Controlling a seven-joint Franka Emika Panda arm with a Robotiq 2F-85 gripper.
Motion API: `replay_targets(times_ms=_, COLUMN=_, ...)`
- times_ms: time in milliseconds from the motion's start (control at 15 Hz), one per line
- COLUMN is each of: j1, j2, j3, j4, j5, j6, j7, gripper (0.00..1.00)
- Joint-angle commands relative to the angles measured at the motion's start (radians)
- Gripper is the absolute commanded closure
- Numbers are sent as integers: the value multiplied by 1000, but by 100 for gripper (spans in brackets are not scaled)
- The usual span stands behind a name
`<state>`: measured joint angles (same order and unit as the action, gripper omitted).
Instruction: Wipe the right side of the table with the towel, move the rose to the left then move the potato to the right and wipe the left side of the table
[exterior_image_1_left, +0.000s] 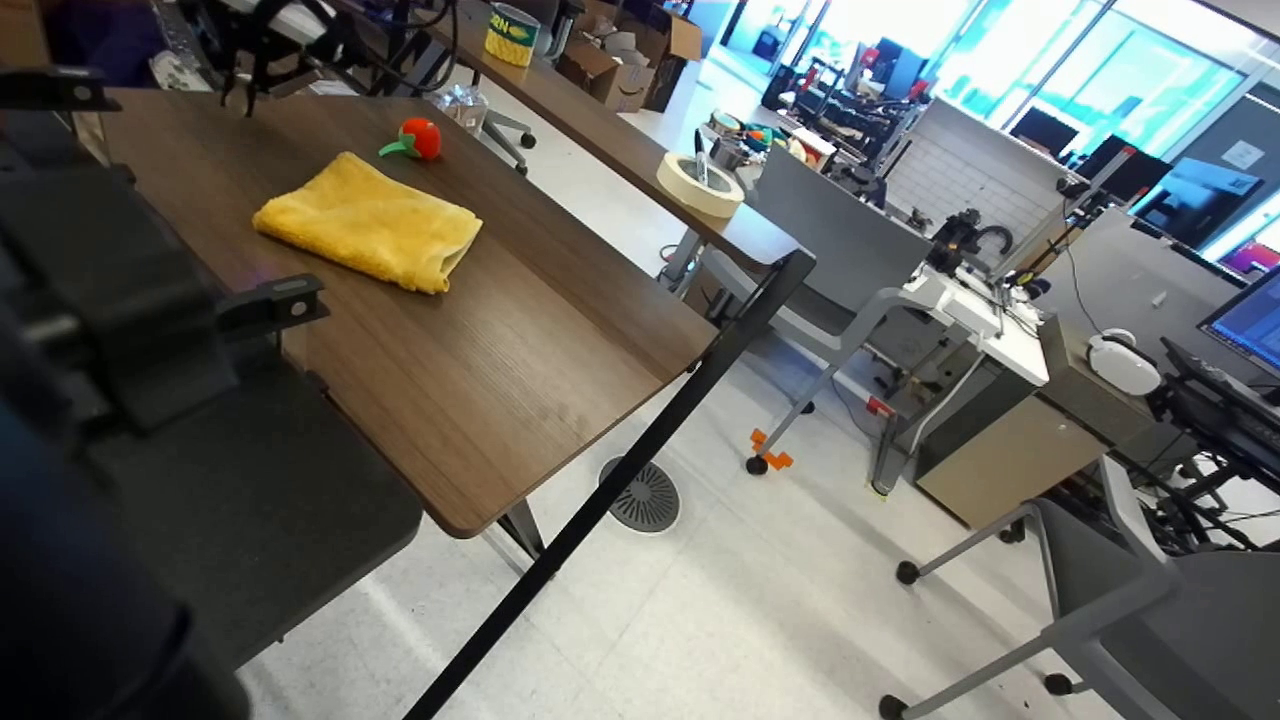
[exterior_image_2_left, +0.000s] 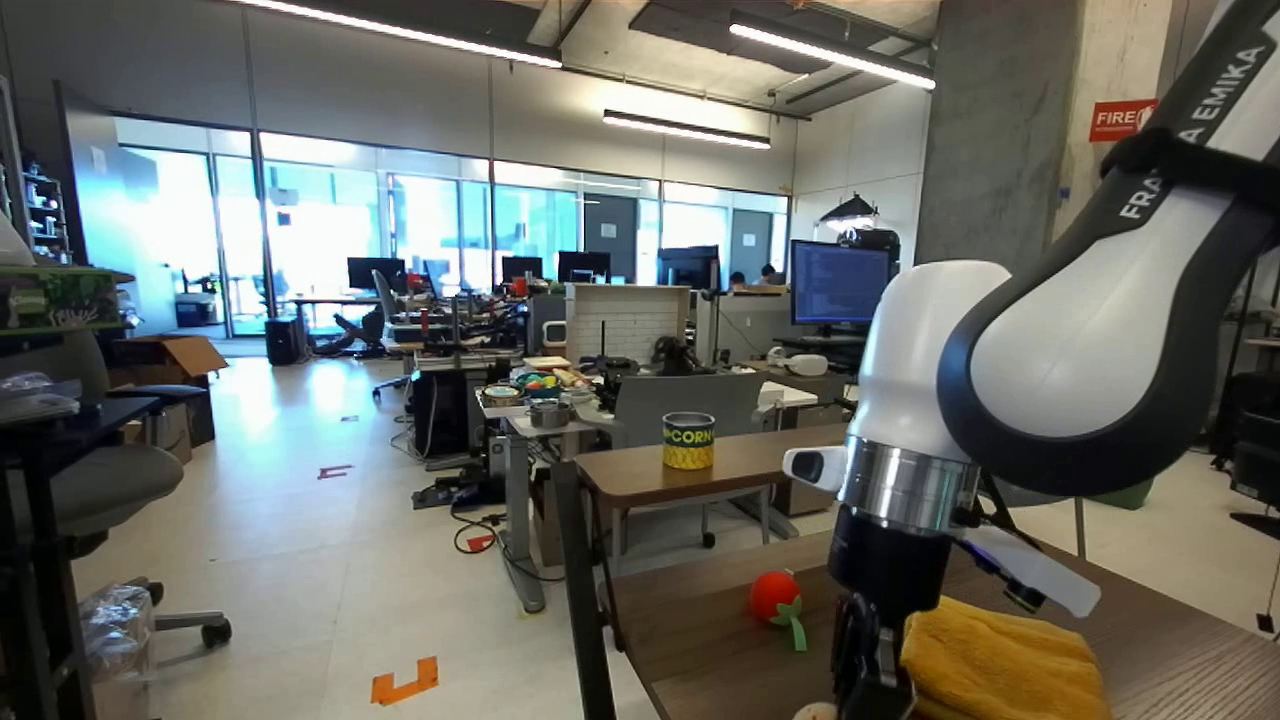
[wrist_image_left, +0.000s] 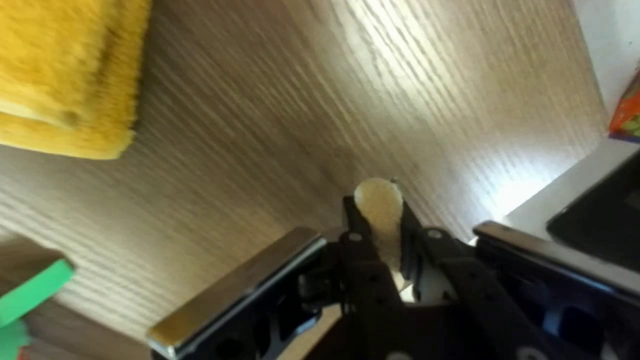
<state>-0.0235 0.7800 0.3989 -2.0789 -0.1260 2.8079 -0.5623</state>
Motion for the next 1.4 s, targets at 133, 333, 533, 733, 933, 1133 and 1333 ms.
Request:
replay_targets(times_ms=133, j1=-166, j2=-155, j3=-66, j4=-155, j5=35, j6=103, j7=70, gripper=96)
replay_targets(times_ms=333, j1=-272, j2=-155, j3=-114, j4=-142, j5=54, j6=124, j7=69, gripper=96)
replay_targets(times_ms=533, j1=-285, j2=-142, j3=-177, j4=-110, j5=66, j6=176, j7=144, gripper=96)
replay_targets(times_ms=733, j1=-220, j2=-109, j3=-285, j4=-47, j5=66, j6=196, j7=276, gripper=96)
replay_targets(times_ms=933, j1=-129, j2=-81, j3=-404, j4=16, j5=70, j6=179, j7=431, gripper=96)
replay_targets(times_ms=1133, j1=-15, j2=-35, j3=-540, j4=92, j5=73, j6=151, j7=600, gripper=96)
replay_targets(times_ms=1333, j1=110, j2=38, j3=-677, j4=172, j5=82, j6=123, j7=782, gripper=96)
